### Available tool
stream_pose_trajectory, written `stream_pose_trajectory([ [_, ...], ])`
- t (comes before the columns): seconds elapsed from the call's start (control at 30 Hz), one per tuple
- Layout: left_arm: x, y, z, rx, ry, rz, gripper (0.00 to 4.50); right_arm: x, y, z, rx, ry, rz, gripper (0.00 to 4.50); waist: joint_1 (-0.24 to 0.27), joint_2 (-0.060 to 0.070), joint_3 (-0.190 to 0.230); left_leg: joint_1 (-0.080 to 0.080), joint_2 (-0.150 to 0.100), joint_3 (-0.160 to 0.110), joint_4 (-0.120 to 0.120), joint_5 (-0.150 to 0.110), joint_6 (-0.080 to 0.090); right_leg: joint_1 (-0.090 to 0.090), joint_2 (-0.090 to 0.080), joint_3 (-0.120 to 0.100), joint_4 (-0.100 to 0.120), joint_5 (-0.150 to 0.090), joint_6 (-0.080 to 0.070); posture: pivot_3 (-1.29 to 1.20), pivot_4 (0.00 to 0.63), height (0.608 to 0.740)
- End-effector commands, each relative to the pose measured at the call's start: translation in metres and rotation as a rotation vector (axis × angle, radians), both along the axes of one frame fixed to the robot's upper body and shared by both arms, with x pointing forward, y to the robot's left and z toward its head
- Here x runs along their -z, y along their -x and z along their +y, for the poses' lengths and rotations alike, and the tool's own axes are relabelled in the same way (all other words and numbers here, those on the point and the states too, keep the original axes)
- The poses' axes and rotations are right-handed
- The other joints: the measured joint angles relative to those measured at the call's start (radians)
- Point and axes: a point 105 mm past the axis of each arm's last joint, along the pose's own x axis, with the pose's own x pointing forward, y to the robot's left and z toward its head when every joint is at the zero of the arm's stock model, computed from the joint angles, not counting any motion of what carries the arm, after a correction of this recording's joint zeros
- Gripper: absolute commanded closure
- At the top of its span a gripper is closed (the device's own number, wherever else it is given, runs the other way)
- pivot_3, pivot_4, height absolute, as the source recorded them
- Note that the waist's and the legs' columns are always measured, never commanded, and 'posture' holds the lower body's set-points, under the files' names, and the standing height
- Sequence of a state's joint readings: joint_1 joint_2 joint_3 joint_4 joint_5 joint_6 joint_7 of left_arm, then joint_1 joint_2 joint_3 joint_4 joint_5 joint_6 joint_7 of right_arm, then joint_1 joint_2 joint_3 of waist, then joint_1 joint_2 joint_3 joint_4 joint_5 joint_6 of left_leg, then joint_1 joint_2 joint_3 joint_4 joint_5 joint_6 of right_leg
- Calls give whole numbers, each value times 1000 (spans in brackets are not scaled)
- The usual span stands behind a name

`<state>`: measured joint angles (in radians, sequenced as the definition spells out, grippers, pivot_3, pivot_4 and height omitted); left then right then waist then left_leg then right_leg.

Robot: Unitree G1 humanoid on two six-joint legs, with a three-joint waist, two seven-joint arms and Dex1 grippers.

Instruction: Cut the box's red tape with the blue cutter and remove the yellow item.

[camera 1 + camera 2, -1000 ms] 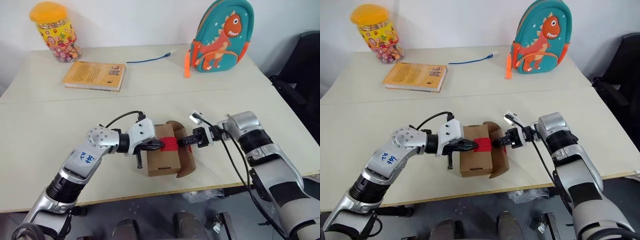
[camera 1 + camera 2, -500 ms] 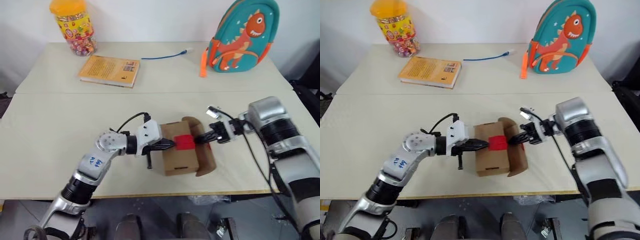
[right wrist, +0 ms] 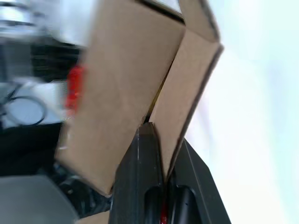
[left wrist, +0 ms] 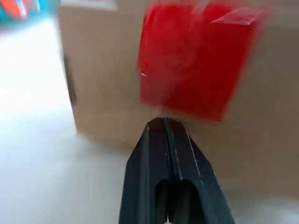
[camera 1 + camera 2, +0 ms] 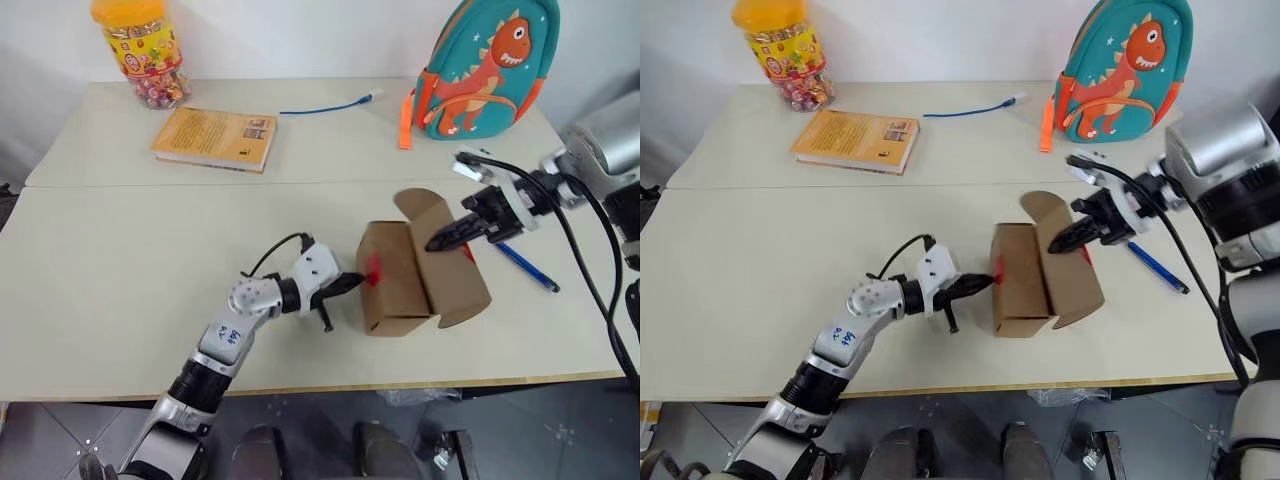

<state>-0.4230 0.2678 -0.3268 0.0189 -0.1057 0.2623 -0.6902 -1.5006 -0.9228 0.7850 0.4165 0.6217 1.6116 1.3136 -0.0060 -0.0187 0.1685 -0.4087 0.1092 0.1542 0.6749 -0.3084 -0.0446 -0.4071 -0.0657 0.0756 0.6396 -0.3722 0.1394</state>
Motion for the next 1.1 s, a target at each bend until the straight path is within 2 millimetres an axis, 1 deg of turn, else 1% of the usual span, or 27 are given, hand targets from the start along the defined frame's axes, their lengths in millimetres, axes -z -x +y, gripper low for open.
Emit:
stream_pose_trajectory([
  [0.03, -5, 5, -1, 11, 2, -22, 4500, -1, 8, 14, -74, 27, 25, 4466, 5, -1, 1, -2, 0, 1, 2, 0, 0, -4, 0, -1, 3, 0, 0, 0, 150, 740],
  [0.17, -7, 7, 11, -2, -22, -19, 4500, 9, 6, 13, -70, 106, 27, 4466, 2, -1, 1, -2, 1, 2, 4, -1, -1, -6, -5, -16, 5, 0, -1, 0, 150, 740],
  [0.27, -11, 14, 23, 19, -60, -9, 4500, 15, 6, 8, -70, 189, 7, 4466, 0, -1, 1, -2, 1, 5, 4, -1, 0, -7, -8, -20, 6, 0, -1, 0, 150, 740],
  [0.37, -16, 20, 34, 41, -82, 15, 4500, 16, 7, 6, -70, 220, -1, 4466, -2, -1, 1, -1, 2, 6, 4, -2, -1, -7, -8, -22, 6, -1, -2, 0, 150, 740],
  [0.43, -27, 29, 42, 95, -69, 69, 4500, 16, 7, 5, -71, 229, -6, 4466, -2, -1, 1, -1, 2, 6, 4, -2, -1, -7, -8, -23, 7, -1, -2, 0, 150, 740],
  [0.47, -35, 37, 45, 137, -45, 116, 4500, 16, 7, 5, -68, 235, -13, 4466, -2, -1, 1, -1, 3, 6, 4, -2, -1, -7, -8, -23, 7, -1, -3, 0, 150, 740],
  [0.5, -47, 44, 46, 187, -18, 138, 4500, 16, 7, 5, -70, 236, -15, 4466, -2, -2, 1, -1, 3, 6, 3, -3, -1, -7, -8, -24, 8, -2, -3, 0, 150, 740],
  [0.53, -56, 49, 47, 220, -2, 152, 4500, 16, 7, 5, -71, 235, -16, 4466, -1, -2, 1, -2, 3, 6, 3, -3, -1, -7, -9, -25, 8, -2, -4, 0, 150, 740],
  [0.6, -80, 47, 39, 235, 75, 111, 4500, 17, 7, 7, -74, 227, -17, 4466, 4, -2, 2, -2, 3, 6, 4, -4, -1, -7, -10, -28, 8, -2, -4, 0, 150, 740],
  [0.67, -94, 46, 27, 249, 135, 84, 4500, 18, 6, 8, -68, 227, -25, 4466, 6, -2, 2, -2, 3, 5, 6, -4, 0, -6, -11, -31, 9, -2, -4, 0, 150, 740],
  [0.83, -102, 47, 5, 249, 191, 63, 4500, 21, 3, 6, -44, 221, -29, 4466, -2, -2, 2, -2, 3, 8, 9, -6, 2, -7, -12, -32, 10, -2, -3, 0, 150, 740],
  [0.87, -102, 46, -1, 241, 192, 55, 4500, 22, 3, 5, -38, 224, -33, 4466, -2, -3, 3, -2, 3, 8, 9, -6, 2, -9, -12, -32, 12, -2, -3, 0, 150, 740],
  [0.97, -85, 52, -11, 269, 105, 46, 4500, 22, 2, 4, -26, 224, -41, 4466, -2, -3, 3, -1, 3, 8, 10, -5, 2, -9, -12, -33, 13, -2, -3, 0, 150, 740],
  [1.1, -72, 60, -14, 305, 64, 66, 4500, 22, 0, 1, -5, 231, -56, 4466, -8, -2, 3, 0, 3, 9, 9, -5, 2, -10, -12, -32, 14, -2, -3, 0, 150, 740],
])
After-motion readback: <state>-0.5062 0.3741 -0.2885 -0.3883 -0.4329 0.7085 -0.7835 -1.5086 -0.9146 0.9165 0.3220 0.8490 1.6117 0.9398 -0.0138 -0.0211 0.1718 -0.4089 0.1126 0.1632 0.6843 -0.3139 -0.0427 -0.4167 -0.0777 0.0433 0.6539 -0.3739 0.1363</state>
